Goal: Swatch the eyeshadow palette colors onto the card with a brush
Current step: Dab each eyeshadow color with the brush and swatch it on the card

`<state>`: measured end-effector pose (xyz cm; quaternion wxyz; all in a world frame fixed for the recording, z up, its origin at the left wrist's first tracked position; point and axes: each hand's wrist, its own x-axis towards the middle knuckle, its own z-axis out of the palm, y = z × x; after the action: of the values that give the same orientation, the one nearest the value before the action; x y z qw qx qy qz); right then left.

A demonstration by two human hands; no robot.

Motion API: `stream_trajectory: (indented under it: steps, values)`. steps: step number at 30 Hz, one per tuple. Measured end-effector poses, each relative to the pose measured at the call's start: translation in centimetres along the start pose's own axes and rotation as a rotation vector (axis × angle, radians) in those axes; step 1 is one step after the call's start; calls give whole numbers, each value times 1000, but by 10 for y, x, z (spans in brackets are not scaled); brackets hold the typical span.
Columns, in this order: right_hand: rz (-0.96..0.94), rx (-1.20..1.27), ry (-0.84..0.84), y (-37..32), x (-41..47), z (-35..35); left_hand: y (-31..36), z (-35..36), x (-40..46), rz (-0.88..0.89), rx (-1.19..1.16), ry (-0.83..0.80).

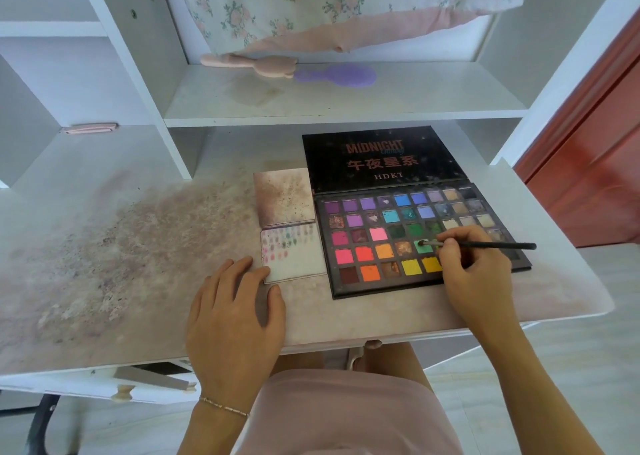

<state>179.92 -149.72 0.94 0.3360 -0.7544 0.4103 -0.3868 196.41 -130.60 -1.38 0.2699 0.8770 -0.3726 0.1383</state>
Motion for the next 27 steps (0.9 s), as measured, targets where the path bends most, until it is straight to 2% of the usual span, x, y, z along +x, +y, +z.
stream_trajectory:
  steps: [12,19,27]
  values:
    - [-3,-16,7,-2,0,0,0,-1,0,-4,-1,0]
    - [-24,93,17,-11,-4,3,1,-2,0,-4,0,-4]
    - [-133,257,-148,-48,-18,48,1,-3,1,-10,7,-12]
